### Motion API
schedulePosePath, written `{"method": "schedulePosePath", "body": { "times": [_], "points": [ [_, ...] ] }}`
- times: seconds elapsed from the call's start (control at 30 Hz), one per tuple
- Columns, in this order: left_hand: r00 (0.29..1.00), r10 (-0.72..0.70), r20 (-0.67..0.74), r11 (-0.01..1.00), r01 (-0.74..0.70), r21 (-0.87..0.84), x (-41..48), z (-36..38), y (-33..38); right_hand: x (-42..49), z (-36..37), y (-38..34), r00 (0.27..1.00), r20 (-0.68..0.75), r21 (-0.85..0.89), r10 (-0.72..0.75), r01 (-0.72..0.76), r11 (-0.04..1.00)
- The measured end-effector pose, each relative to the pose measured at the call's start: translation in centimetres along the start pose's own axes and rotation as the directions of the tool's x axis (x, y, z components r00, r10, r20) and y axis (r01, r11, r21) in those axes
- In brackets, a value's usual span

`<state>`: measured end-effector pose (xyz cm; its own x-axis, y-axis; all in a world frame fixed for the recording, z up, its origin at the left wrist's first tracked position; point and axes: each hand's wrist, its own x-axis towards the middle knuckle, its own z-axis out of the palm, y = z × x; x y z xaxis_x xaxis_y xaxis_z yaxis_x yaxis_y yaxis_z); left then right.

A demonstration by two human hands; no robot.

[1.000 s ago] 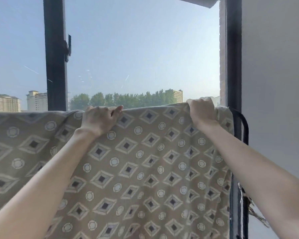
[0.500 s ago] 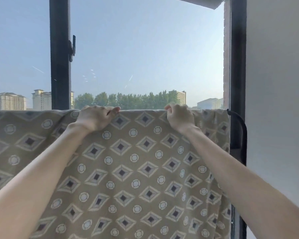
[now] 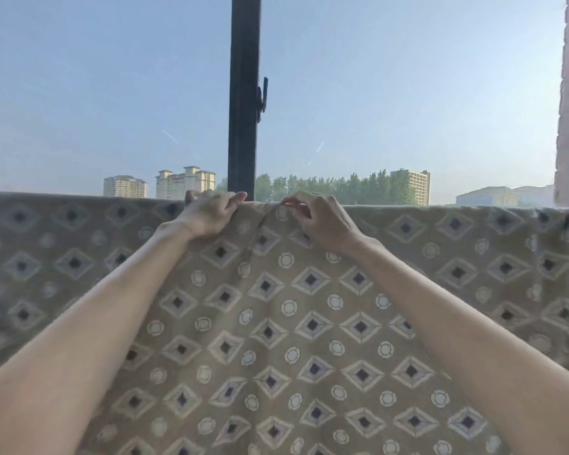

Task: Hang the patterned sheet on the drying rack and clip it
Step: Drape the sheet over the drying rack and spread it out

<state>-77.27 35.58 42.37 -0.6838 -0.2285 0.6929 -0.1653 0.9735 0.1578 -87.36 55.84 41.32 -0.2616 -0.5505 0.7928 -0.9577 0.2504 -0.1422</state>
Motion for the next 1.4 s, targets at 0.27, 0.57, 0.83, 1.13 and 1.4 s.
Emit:
{"method": "schedulePosePath", "body": {
  "times": [0.27, 0.57, 0.83, 1.13, 1.4],
  "points": [
    [0.988, 0.037, 0.147, 0.995, -0.050, 0.084, -3.7, -4.8, -13.3, 4.7, 8.1, -9.5, 0.996, 0.059, -0.153, -0.069, 0.077, 0.985],
    [0.958, 0.205, -0.200, 0.975, -0.183, 0.123, -5.5, -6.0, -19.2, 5.7, 9.4, -10.4, 0.999, -0.041, -0.015, -0.027, 0.026, 1.000],
    [0.958, 0.252, -0.135, 0.966, -0.257, -0.021, -4.1, -8.0, -17.2, 6.3, 9.0, -9.9, 0.982, -0.188, -0.124, 0.007, -0.031, 0.992],
    [0.993, 0.056, 0.101, 0.986, -0.071, 0.149, 3.5, -8.7, -16.4, 10.9, 8.5, -9.0, 0.981, 0.021, -0.064, 0.190, -0.189, 0.980],
    [0.999, 0.037, 0.026, 0.982, -0.032, -0.184, 3.9, -6.4, -17.3, 12.4, 9.6, -6.9, 0.953, 0.106, -0.174, 0.284, -0.264, 0.949]
  ]
}}
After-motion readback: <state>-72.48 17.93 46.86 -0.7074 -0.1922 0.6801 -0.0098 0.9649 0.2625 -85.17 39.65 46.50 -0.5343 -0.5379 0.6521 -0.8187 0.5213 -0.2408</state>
